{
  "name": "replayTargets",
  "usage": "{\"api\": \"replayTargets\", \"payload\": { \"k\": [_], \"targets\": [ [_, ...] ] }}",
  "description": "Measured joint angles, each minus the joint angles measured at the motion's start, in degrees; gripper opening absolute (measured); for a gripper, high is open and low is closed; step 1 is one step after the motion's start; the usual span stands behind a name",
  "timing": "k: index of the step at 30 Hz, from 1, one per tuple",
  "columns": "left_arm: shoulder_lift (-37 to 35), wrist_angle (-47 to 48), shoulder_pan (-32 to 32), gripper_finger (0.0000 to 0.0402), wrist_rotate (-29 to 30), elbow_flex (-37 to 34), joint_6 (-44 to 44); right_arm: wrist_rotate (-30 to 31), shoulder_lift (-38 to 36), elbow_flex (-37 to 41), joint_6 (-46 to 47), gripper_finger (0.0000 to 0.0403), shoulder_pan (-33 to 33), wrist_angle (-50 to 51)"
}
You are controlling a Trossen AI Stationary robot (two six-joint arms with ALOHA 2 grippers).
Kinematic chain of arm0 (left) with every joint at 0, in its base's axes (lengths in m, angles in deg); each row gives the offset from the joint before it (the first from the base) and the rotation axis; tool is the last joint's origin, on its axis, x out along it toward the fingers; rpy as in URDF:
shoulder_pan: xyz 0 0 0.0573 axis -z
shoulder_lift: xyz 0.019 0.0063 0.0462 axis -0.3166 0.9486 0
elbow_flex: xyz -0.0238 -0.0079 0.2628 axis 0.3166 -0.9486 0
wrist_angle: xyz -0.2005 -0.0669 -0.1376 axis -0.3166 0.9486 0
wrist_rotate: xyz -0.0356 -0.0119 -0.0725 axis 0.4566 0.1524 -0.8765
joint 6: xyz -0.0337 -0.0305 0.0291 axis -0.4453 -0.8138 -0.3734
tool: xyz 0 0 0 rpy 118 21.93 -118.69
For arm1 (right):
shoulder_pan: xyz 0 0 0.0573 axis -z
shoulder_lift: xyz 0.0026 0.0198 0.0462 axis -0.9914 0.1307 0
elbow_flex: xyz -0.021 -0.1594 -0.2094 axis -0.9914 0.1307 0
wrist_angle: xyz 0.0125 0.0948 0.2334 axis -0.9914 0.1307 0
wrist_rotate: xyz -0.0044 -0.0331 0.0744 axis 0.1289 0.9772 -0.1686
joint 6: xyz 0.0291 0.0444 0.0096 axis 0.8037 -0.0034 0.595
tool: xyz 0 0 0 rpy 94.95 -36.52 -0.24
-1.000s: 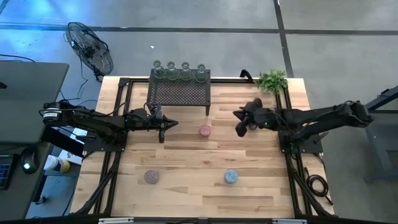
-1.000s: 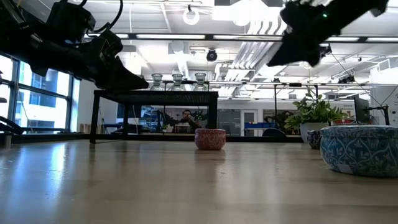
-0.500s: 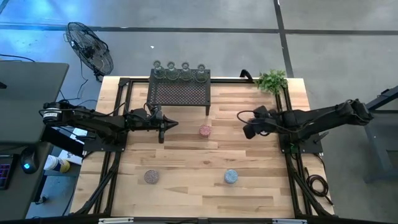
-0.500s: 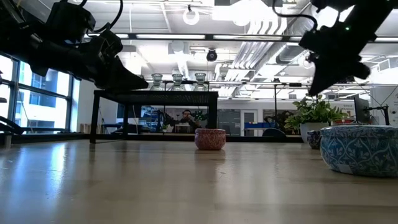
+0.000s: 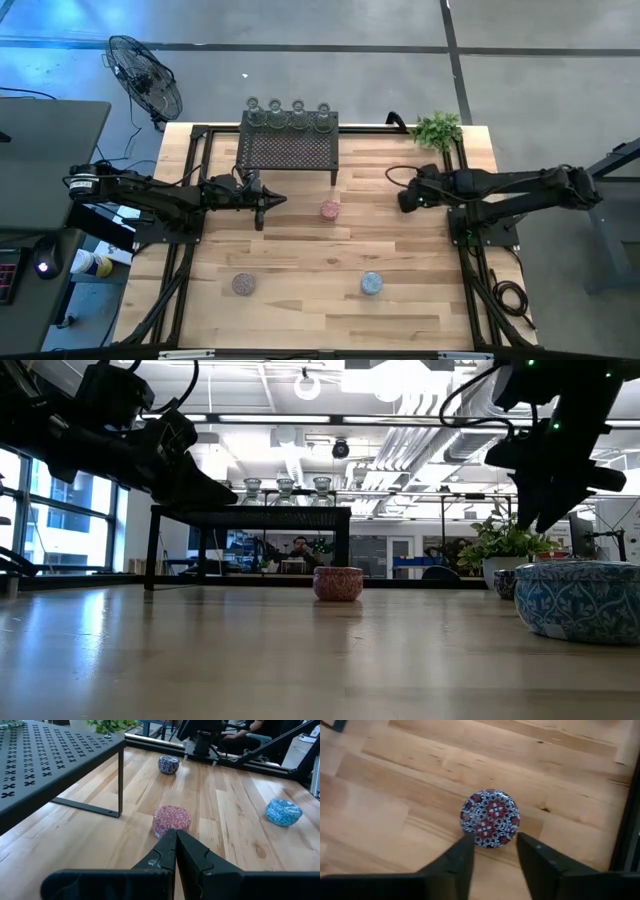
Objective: Pick & Place candle stick holders
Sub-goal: Put the black scented candle on the shelf
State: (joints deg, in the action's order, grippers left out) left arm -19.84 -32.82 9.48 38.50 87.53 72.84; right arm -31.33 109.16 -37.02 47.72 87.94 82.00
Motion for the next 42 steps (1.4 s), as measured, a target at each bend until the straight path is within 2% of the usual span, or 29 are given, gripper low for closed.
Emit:
{"api": "replayTargets", "payload": {
  "k": [7, 12, 17, 24, 27, 32, 34, 42],
  "targets": [
    [0.0, 0.04, 0.0, 0.0005, -0.04, -0.01, -0.13, -2.6, 0.66, 0.0, -2.26, 0.0261, 4.52, -3.64],
    [0.0, 0.02, 0.01, 0.0005, -0.04, -0.01, -0.13, -4.14, 6.15, 0.0, -7.41, 0.031, 6.24, -8.8],
    [0.0, 0.53, 0.0, 0.0005, -0.04, 0.0, -0.59, -1.43, 10.44, 0.0, -10.08, 0.0318, 6.6, -8.85],
    [0.0, 1.33, 0.0, 0.0005, -0.05, 0.0, -0.59, -0.77, 11.56, 0.14, -10.84, 0.0319, 6.58, -9.85],
    [0.0, 1.83, 0.0, 0.0005, -0.04, 0.0, -0.65, -1.29, 11.52, 2.41, -10.71, 0.0319, 6.58, -12.24],
    [0.0, 2.01, 0.0, 0.0005, -0.06, 0.0, -1.03, -2.7, 11.45, 8.8, -9.7, 0.0319, 6.53, -22.34],
    [0.0, 2.25, 0.02, 0.0005, -0.07, 0.0, -1.03, -1.53, 11.42, 10.37, -9.4, 0.0319, 6.53, -25.46],
    [0.0, 2.23, 0.0, 0.0005, 0.08, 0.0, -1.02, -1.1, 11.37, 11.82, -10.63, 0.0319, 6.53, -28.12]
  ]
}}
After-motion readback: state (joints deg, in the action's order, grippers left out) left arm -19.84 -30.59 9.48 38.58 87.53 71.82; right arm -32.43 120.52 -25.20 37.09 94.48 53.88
